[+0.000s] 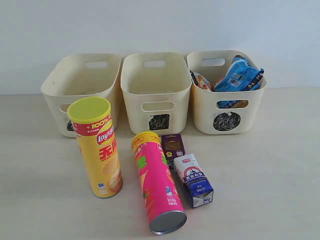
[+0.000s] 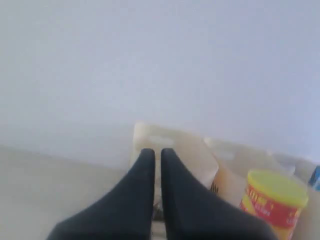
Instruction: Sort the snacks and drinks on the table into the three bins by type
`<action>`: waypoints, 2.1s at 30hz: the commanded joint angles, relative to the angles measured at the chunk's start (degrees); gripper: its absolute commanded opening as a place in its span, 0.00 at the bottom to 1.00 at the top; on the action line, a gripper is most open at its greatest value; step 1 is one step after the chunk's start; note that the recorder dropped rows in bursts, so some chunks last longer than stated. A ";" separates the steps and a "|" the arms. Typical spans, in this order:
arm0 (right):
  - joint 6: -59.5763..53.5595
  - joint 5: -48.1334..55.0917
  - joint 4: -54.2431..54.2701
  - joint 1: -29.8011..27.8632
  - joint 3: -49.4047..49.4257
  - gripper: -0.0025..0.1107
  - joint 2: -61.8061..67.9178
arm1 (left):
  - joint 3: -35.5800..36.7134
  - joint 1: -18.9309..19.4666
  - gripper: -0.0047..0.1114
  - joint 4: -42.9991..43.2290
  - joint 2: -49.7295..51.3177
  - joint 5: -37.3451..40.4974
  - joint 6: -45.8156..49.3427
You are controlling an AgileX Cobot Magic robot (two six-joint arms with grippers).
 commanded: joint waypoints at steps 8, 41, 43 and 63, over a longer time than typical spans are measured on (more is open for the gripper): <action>-0.02 -0.19 0.08 -0.15 0.24 0.02 -0.37 | -3.27 0.14 0.07 15.19 8.99 -17.53 -11.44; -0.02 -0.19 0.08 -0.15 0.24 0.02 -0.37 | -42.41 9.20 0.07 93.09 70.08 -52.58 -65.37; -0.02 -0.19 0.08 -0.15 0.24 0.02 -0.37 | -43.11 11.20 0.07 95.15 72.40 -59.56 -64.07; -0.02 -0.19 0.08 -0.15 0.24 0.02 -0.37 | -43.21 12.12 0.77 108.52 74.51 -64.15 -52.20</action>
